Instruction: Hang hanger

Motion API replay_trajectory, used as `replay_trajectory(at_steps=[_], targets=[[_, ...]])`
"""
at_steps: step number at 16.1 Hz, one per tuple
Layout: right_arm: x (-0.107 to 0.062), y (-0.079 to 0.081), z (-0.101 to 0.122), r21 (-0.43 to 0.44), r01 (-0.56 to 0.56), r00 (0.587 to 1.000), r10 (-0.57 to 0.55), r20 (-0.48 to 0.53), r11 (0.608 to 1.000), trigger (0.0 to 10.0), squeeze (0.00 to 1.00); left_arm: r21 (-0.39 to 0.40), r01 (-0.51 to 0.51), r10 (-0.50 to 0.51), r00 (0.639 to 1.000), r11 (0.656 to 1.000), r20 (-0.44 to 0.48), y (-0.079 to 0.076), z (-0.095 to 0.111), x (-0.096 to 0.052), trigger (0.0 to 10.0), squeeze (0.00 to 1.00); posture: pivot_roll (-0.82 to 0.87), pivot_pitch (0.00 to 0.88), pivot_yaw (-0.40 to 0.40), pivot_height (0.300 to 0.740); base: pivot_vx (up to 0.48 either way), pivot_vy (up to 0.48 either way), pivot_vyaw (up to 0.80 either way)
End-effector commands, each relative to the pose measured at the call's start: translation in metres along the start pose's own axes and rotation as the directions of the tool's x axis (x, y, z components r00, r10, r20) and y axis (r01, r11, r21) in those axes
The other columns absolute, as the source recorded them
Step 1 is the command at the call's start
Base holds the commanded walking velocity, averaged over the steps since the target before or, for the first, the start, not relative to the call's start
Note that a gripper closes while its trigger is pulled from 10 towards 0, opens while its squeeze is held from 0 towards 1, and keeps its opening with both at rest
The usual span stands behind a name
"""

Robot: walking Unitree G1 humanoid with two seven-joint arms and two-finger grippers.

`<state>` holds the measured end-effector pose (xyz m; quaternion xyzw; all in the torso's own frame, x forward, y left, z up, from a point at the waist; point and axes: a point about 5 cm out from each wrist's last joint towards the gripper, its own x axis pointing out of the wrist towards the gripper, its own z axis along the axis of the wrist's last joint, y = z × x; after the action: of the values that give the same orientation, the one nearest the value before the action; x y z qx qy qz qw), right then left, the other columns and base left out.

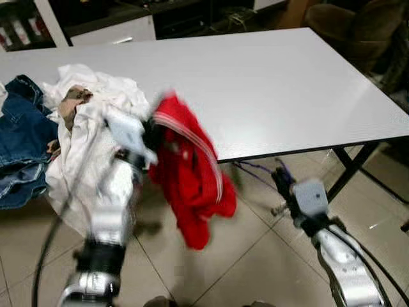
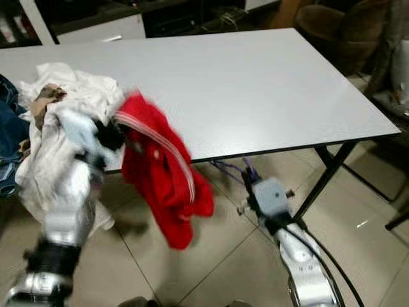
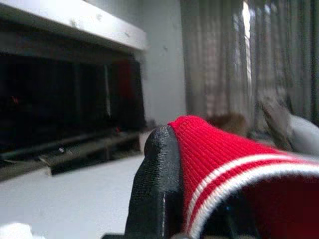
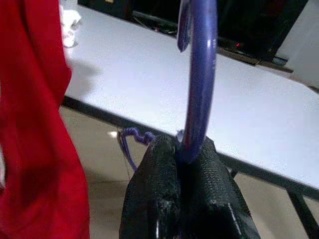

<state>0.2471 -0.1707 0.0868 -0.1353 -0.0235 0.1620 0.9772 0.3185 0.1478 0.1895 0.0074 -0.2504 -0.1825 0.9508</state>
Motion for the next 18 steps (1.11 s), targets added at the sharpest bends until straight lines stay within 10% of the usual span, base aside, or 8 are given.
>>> replay_trajectory(at_steps=[1, 18], targets=[[0.020, -0.020, 0.061, 0.018, 0.103, 0.953, -0.104, 0.285, 0.994, 10.0, 0.00, 0.000, -0.068, 0.068, 0.998, 0.998, 0.017, 0.015, 0.008, 0.006, 10.0, 0.00, -0.01, 0.000, 0.065, 0.740, 0.000, 0.000, 0.00], [0.066, -0.032, 0.103, -0.008, 0.179, 0.924, -0.165, 0.344, 0.984, 10.0, 0.00, 0.096, -0.136, 0.151, 0.974, 0.986, -0.167, 0.023, -0.011, 0.019, 10.0, 0.00, 0.00, 0.000, 0.053, 0.740, 0.081, 0.000, 0.00]])
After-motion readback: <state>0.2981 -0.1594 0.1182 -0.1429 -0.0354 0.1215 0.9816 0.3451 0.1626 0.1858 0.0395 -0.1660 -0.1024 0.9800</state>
